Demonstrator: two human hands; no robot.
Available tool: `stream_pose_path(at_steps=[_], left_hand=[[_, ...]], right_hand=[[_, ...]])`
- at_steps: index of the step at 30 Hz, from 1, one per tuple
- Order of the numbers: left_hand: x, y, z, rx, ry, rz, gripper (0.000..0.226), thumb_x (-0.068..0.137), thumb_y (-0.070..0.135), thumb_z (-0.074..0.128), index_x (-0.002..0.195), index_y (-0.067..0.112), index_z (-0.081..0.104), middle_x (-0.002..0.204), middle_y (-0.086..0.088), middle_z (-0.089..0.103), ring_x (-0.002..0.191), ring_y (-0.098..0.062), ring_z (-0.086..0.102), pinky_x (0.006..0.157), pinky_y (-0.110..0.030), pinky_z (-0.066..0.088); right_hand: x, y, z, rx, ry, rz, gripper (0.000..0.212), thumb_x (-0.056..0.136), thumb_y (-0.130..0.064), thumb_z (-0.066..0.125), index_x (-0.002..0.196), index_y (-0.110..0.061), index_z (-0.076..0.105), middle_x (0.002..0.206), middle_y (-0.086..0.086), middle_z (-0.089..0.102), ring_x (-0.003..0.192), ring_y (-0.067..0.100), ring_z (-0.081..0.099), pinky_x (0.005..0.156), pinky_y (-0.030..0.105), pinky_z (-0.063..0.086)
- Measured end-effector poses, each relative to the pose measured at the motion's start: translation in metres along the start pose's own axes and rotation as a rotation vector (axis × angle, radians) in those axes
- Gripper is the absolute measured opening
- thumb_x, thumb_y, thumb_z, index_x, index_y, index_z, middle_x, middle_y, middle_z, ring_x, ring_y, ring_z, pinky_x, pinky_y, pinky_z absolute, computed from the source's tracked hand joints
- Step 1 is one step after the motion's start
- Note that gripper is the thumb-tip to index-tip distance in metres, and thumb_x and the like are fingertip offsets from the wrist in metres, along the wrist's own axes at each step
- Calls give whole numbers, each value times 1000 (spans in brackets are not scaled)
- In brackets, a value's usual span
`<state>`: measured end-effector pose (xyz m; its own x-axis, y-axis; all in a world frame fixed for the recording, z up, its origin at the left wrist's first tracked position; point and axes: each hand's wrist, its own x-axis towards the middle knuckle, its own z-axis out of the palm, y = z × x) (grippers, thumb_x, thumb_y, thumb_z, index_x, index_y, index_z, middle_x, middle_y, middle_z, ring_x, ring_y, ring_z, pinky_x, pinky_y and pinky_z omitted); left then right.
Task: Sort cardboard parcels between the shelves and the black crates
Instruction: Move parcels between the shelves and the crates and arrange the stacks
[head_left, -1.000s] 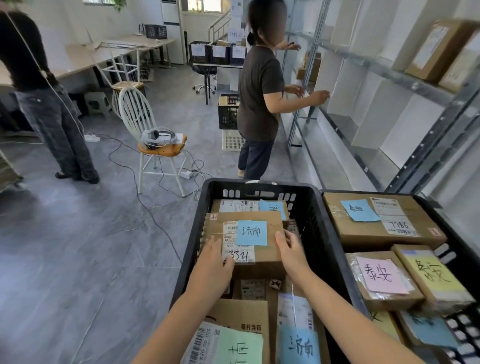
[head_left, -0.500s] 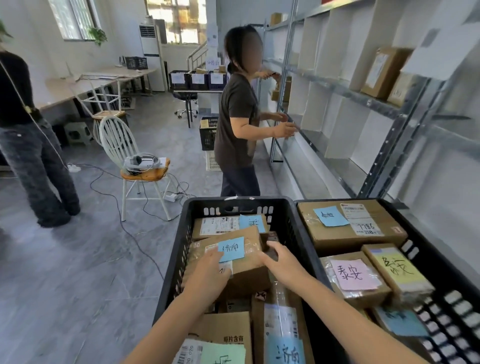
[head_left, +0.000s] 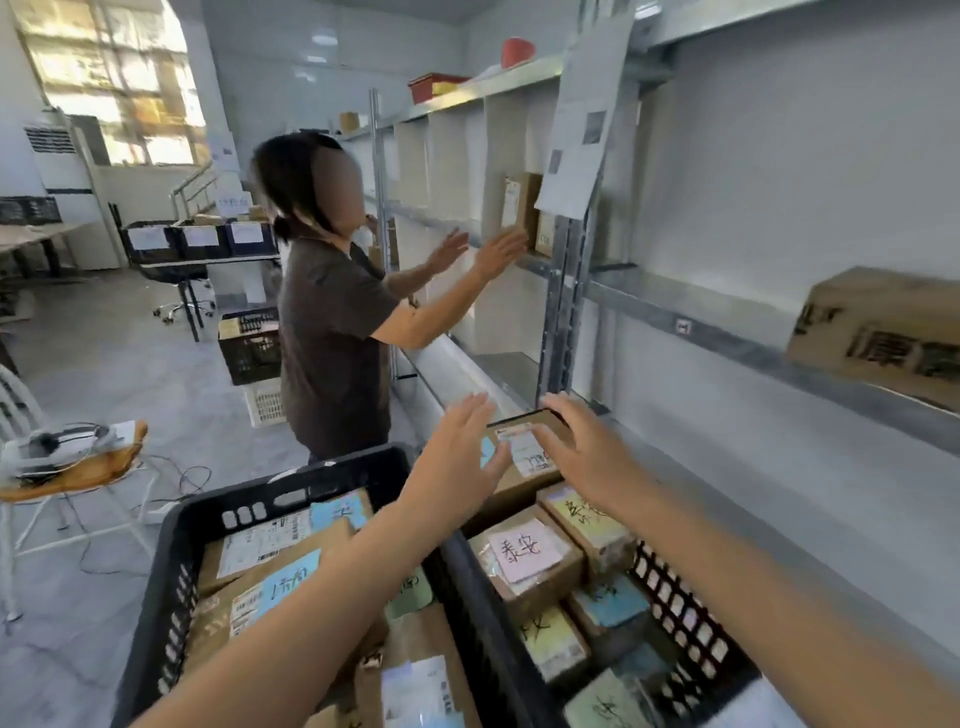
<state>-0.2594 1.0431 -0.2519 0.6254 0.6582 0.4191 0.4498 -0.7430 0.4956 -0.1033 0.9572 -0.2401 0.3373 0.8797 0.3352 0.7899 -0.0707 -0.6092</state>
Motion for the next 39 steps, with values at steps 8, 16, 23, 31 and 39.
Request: stream_pose_path(at_steps=[8,16,23,31,39], left_hand=[[76,119,33,-88,-57,368,56,101,26,53,151,5,37,160,-8,31,151,-19,19,124,-32,12],[136,222,79,-306,-143,414,54,103,30,50,153,14,36,163,0,27,151,-15,20,119,-29,17],[179,278,107,-490,-231,247,51,105,30,41,151,9,33,155,-6,38,142,-21,35,110,-26,27],[205,296,132,-804,-265,-104,39,102,32,38,70,12,46,76,-2,45,75,-20,41,64,-31,31],[179,269,119,-1135,-75,-192,14,93,34,58,89,27,70,79,14,68,80,-7,63,65,-21,45]], right_hand=[[-20,38,-140,-137,284,113,47,102,-36,50,145,-19,43,148,-1,44,130,3,38,98,15,24],[-63,75,-255,-287,533,314,43,102,-32,49,142,-16,47,143,5,49,129,22,46,100,26,35],[-68,105,-286,-220,568,445,53,104,-41,41,153,-20,32,155,0,37,140,17,37,100,21,26],[-40,129,-295,184,500,658,66,99,-65,28,138,-18,51,123,-1,64,101,12,56,93,32,42],[-31,126,-278,343,634,528,38,96,-59,42,122,-32,50,100,-19,63,88,-4,57,64,18,39]])
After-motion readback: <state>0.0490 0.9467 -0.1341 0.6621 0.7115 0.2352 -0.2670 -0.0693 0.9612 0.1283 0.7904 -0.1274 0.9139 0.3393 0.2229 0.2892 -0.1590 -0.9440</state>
